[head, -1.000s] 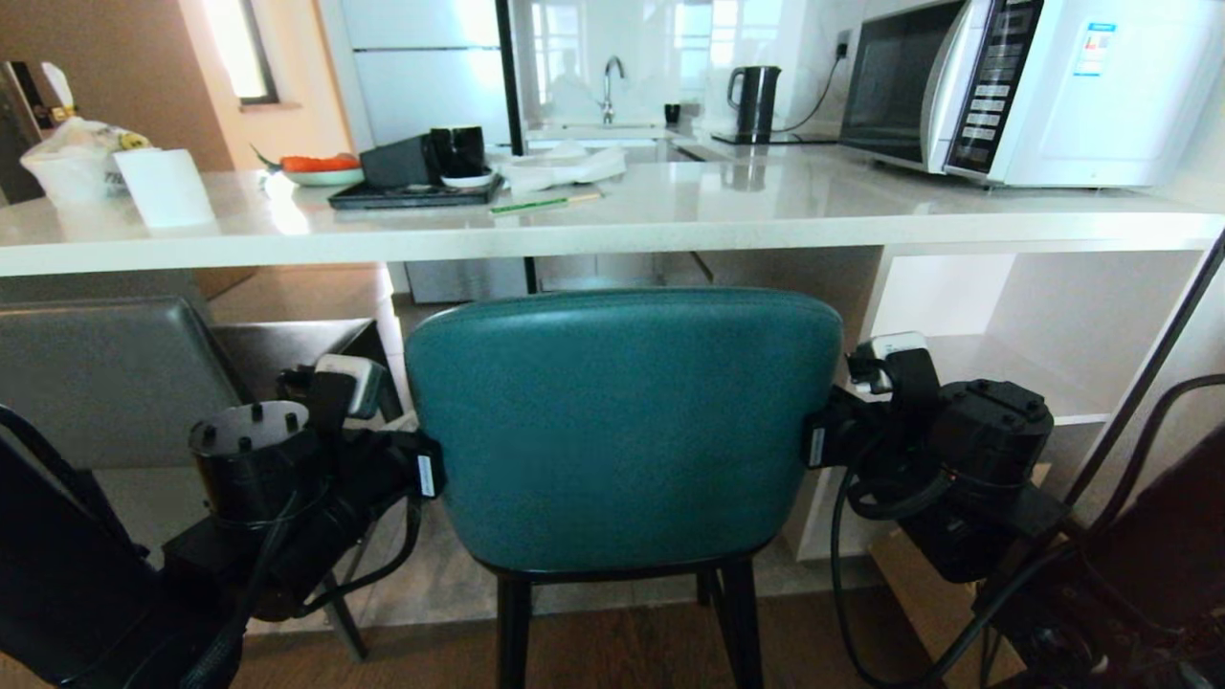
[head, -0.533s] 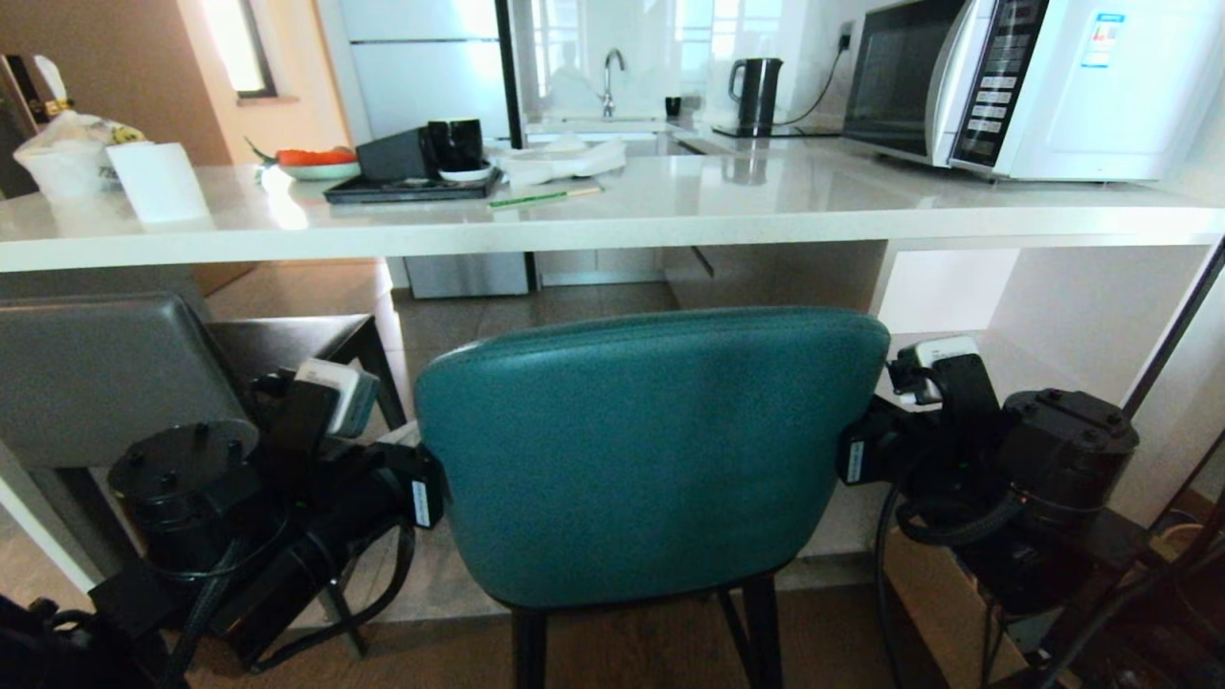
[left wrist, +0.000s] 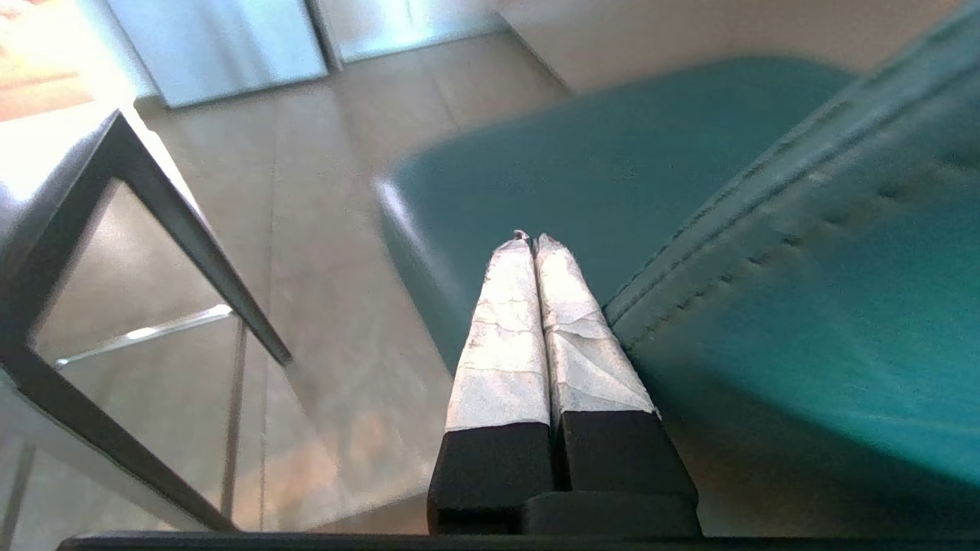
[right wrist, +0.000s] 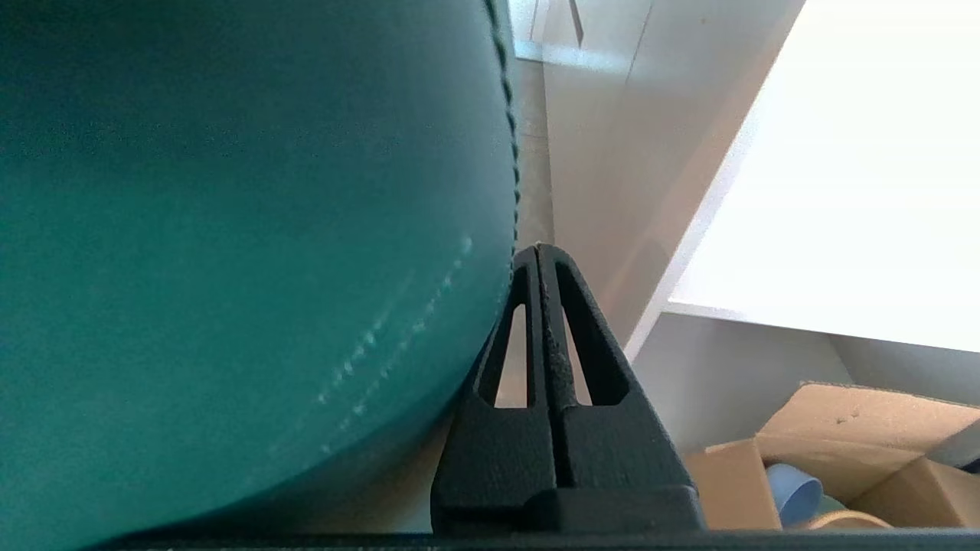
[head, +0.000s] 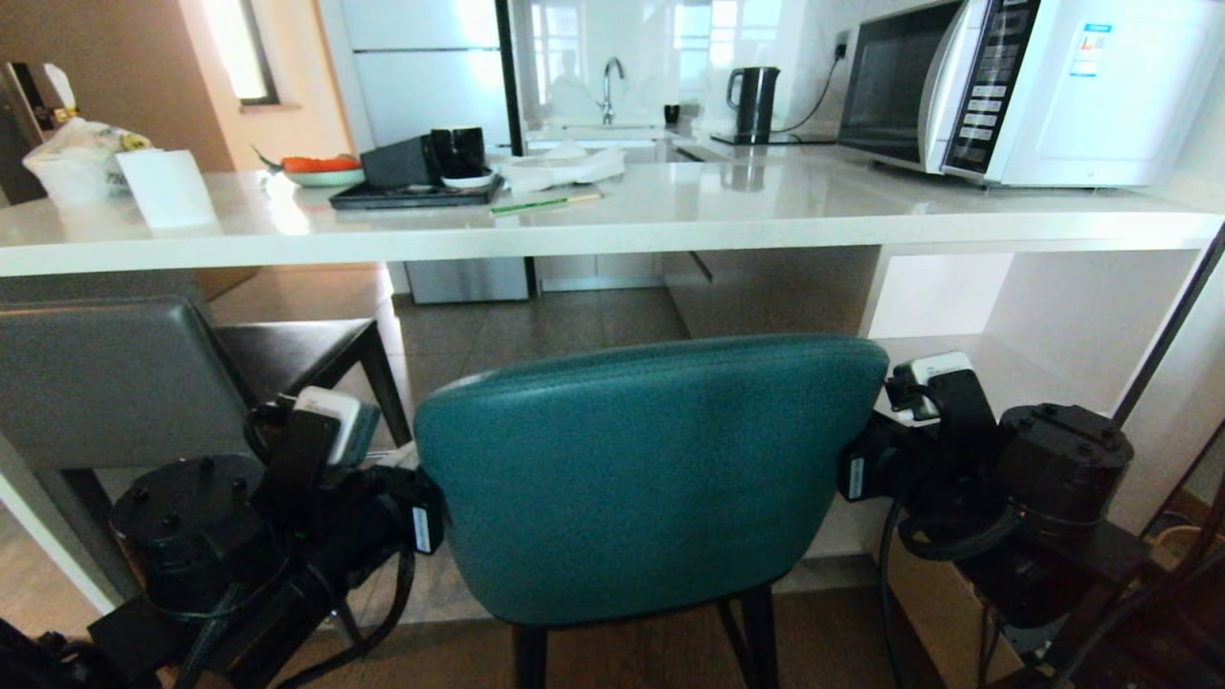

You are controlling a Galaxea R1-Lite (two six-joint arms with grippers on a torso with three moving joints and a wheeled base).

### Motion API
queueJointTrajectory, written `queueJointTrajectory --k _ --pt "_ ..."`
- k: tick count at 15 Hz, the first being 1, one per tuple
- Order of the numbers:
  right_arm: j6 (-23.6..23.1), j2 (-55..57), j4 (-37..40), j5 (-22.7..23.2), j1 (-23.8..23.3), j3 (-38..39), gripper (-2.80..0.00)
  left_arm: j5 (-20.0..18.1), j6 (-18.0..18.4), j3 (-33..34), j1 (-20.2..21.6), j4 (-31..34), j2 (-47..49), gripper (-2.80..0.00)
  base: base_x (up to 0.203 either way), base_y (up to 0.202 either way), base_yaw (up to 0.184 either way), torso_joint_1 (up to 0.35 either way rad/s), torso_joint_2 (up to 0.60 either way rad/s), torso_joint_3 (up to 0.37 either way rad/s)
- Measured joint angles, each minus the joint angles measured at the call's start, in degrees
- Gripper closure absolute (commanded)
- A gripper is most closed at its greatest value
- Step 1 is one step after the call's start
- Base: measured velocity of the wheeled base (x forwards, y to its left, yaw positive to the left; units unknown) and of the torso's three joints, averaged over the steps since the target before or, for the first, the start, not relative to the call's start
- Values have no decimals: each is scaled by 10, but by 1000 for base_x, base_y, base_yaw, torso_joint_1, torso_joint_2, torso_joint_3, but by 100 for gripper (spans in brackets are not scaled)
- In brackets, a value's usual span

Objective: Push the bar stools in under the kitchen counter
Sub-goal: Push the blue chair back under the dining table

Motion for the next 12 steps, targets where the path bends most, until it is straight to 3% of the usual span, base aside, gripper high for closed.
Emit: queueJointTrajectory --k 3,7,9,12 --pt "1 31 -6 0 -23 -5 0 7 -4 16 -32 0 33 0 0 0 0 0 0 0" --pt "-10 63 -12 -1 -41 -16 0 55 -18 10 -67 6 76 0 0 0 0 0 0 0" --pt "-34 64 -17 -4 -32 -13 0 53 -24 -6 -43 15 87 0 0 0 0 0 0 0" --pt "-40 61 -39 -8 1 -2 0 45 -24 -28 30 27 98 0 0 0 0 0 0 0"
